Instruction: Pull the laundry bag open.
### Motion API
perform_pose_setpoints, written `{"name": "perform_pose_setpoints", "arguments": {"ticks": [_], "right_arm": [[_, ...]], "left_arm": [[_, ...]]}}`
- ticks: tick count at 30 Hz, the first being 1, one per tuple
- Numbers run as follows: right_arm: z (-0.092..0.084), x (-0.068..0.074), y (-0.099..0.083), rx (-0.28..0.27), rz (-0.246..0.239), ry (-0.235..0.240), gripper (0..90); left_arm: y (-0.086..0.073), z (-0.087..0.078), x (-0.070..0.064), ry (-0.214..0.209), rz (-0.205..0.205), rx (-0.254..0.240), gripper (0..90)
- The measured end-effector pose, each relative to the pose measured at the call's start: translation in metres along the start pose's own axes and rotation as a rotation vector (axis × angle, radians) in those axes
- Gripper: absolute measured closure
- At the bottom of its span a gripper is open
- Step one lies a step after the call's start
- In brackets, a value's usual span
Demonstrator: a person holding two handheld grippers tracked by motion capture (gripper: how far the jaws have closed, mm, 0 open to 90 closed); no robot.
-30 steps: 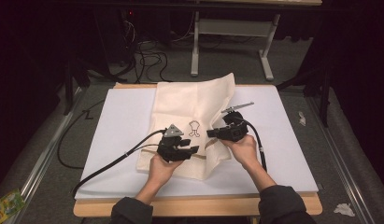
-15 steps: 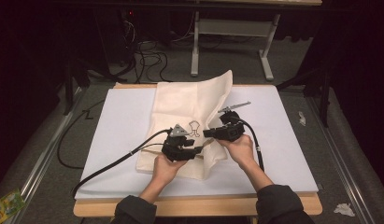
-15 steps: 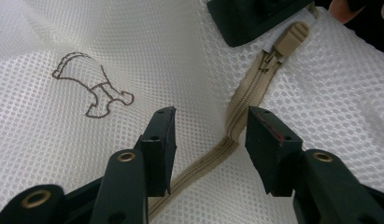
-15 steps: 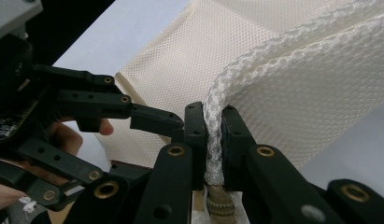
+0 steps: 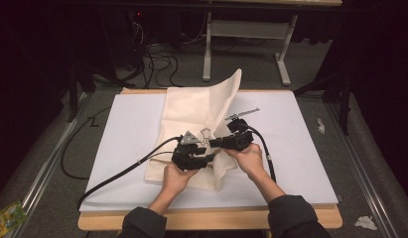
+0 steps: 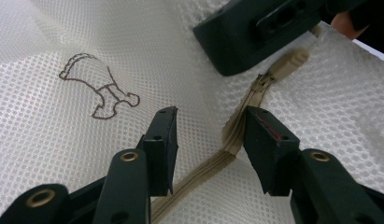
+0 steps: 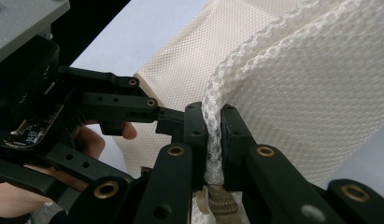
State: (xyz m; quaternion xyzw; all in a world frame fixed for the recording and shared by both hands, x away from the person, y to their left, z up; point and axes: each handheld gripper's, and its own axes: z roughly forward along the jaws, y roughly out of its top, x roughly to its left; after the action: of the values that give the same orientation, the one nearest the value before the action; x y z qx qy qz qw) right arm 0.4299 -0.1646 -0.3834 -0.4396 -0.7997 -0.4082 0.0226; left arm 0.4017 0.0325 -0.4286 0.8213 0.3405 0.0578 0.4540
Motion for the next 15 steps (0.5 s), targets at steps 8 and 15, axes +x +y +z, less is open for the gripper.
{"name": "perform_pose_setpoints", "arguments": {"ticks": [8, 15], "right_arm": [[-0.005, -0.002, -0.002, -0.008, -0.004, -0.052, 84.8], [-0.007, -0.007, -0.005, -0.018, 0.001, -0.053, 84.8]], "left_arm": [[-0.003, -0.006, -0.007, -0.036, 0.025, -0.006, 56.1], [-0.008, -0.008, -0.012, -0.087, 0.046, -0.027, 59.2]]}}
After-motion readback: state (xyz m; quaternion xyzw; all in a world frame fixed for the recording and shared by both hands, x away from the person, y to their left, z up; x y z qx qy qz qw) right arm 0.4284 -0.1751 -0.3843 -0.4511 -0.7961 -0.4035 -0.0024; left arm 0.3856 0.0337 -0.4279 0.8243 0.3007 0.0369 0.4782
